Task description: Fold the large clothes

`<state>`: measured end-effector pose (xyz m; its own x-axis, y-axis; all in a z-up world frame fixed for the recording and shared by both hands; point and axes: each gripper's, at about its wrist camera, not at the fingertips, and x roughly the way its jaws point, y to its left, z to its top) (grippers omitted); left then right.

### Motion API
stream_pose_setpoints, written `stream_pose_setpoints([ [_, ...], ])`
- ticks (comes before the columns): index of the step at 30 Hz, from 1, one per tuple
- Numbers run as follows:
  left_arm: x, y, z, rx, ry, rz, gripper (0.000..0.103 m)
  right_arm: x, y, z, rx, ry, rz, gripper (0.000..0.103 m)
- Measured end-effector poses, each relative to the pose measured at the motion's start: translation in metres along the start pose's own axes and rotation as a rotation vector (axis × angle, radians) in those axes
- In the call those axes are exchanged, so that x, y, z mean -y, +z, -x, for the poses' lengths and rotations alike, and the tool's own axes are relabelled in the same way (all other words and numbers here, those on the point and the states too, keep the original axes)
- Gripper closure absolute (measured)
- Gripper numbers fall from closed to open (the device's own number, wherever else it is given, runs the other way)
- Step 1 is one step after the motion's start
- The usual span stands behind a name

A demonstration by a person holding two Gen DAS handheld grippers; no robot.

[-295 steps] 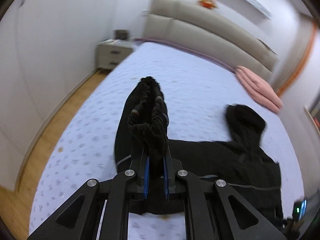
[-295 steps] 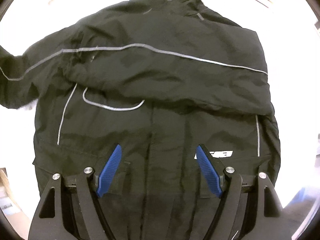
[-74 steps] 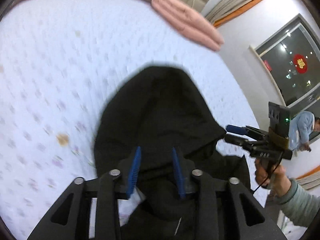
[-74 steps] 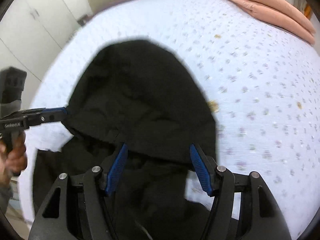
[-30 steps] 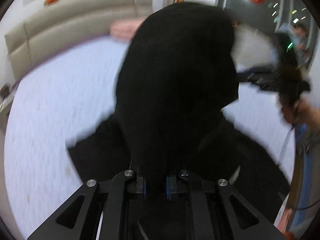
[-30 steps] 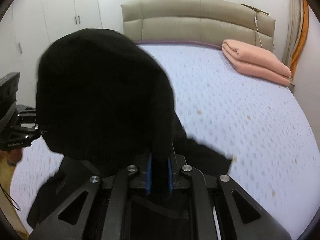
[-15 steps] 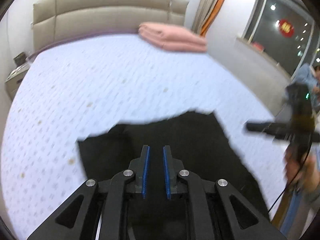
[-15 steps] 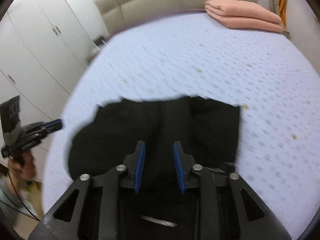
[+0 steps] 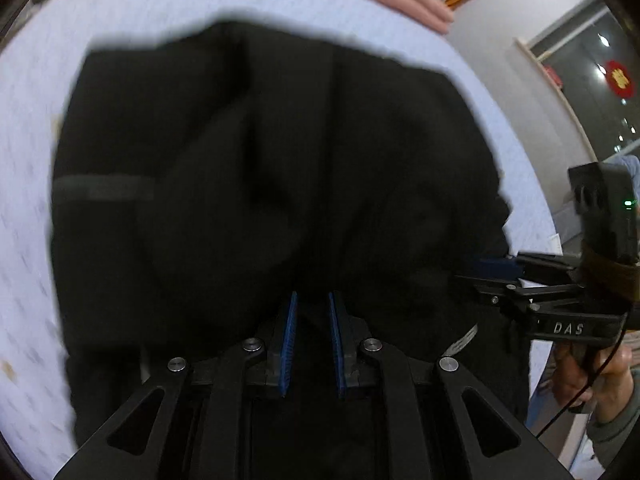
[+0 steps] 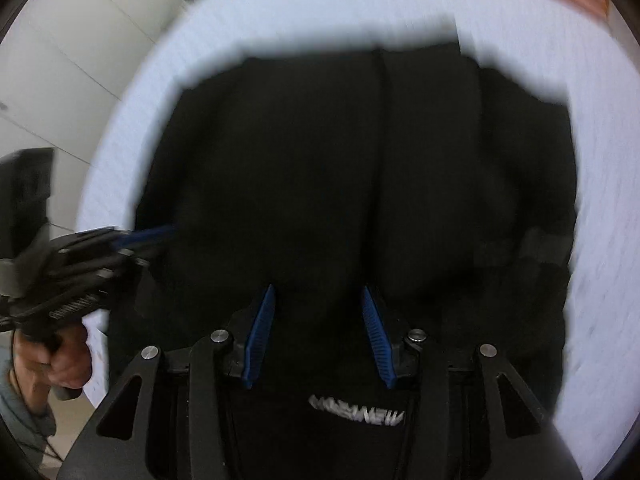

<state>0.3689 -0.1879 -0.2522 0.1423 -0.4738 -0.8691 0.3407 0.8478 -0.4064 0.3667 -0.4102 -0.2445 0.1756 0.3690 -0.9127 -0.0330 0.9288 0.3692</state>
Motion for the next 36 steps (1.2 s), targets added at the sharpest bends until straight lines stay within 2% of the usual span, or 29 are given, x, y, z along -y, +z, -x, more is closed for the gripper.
stream_pose_setpoints([
  [4,-0.001,-0.018,-0.012,0.0,-0.004,0.025,0.088,0.018,-0.024,-0.017,-0.008,0.09,-0.126,0.055],
  [6,0.0,-0.018,-0.008,-0.005,-0.003,0.026,0.088,0.022,-0.028,-0.003,0.037,0.12,-0.162,0.054],
  [10,0.009,-0.019,0.007,-0.007,-0.001,0.019,0.088,0.026,-0.028,0.055,0.194,0.139,-0.228,0.052],
  [12,0.017,-0.017,0.023,0.019,-0.002,0.013,0.088,0.032,-0.018,0.06,0.22,0.148,-0.252,0.052],
  [15,0.027,-0.014,0.047,0.075,-0.005,-0.007,0.088,0.032,-0.004,0.043,0.19,0.098,-0.28,0.052],
  [17,0.031,-0.009,0.062,0.109,-0.007,-0.003,0.088,0.035,0.001,0.026,0.161,0.098,-0.32,0.053],
  [19,0.033,-0.002,0.079,0.154,-0.016,0.002,0.088,0.033,0.002,0.021,0.177,0.134,-0.335,0.09],
  [20,0.033,0.002,0.087,0.177,-0.017,0.002,0.088,0.03,0.001,0.026,0.207,0.131,-0.329,0.093],
  [23,0.03,0.016,0.098,0.237,-0.029,-0.003,0.087,0.021,-0.013,0.075,0.353,0.036,-0.284,0.095],
  [25,0.021,0.02,0.073,0.189,0.004,0.018,0.085,0.033,-0.018,0.094,0.383,0.014,-0.319,0.095],
  [27,0.005,0.017,0.045,0.123,-0.04,0.065,0.084,0.048,-0.017,0.084,0.348,0.019,-0.336,0.095],
  [30,0.001,0.005,0.026,0.107,-0.013,0.05,0.085,0.045,-0.004,0.043,0.24,-0.059,-0.279,0.095],
  [32,0.0,0.001,0.025,0.114,-0.015,0.055,0.085,0.041,-0.001,0.017,0.212,-0.094,-0.244,0.096],
  [36,0.003,0.004,0.044,0.113,-0.009,0.042,0.084,0.029,0.003,0.016,0.202,-0.124,-0.216,0.095],
])
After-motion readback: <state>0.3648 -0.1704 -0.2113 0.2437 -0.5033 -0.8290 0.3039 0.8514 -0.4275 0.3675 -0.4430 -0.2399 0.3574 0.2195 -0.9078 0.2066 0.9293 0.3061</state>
